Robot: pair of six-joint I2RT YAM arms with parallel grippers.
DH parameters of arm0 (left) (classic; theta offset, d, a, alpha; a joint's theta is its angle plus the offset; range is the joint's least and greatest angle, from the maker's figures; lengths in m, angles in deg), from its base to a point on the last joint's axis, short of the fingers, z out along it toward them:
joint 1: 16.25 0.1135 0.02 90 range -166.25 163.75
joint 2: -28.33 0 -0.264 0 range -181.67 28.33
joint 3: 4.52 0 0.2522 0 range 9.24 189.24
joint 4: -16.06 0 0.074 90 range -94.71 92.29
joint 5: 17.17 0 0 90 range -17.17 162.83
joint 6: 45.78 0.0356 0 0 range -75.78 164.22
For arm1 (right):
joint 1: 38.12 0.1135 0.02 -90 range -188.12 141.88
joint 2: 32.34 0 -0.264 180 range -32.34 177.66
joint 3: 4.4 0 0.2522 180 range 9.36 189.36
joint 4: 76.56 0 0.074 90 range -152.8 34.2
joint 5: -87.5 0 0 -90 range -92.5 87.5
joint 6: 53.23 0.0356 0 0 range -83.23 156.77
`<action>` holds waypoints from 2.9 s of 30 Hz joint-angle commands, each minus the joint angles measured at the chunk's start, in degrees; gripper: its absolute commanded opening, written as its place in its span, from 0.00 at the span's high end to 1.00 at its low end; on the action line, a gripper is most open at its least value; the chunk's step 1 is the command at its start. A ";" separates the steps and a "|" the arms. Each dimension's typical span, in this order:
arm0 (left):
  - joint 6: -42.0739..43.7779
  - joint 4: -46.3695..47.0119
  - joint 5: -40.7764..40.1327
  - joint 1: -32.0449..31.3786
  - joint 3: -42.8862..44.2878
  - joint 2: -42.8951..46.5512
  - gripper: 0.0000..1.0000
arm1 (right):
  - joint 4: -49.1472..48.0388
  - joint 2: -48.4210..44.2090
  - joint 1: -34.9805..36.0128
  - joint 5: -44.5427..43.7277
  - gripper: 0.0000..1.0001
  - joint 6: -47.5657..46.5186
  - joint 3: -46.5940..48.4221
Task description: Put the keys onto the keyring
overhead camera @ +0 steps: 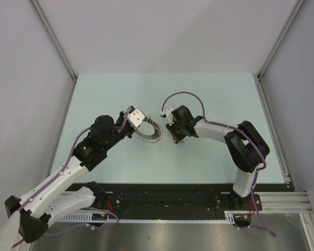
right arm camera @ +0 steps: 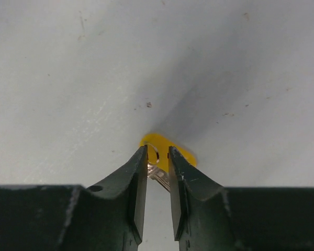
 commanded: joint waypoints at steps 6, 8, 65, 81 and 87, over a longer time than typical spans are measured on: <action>-0.92 3.73 -0.78 -0.09 0.63 0.85 1.00 | 2.35 -1.90 1.51 -3.19 0.72 -0.89 1.80; -1.09 3.73 -0.78 -0.09 0.63 0.67 1.00 | 2.35 -1.64 1.51 -2.58 0.72 -0.98 1.80; 8.57 -5.24 37.26 -0.18 2.48 -4.60 0.99 | -24.72 -54.36 1.69 26.77 1.00 -13.81 -27.55; -0.39 1.61 42.81 -0.35 1.95 -7.59 1.00 | -24.81 -53.93 6.08 24.23 1.00 -16.97 -27.64; -2.24 2.50 43.60 -0.44 2.13 -8.29 1.00 | -25.07 -53.67 6.61 22.03 1.00 -17.06 -27.64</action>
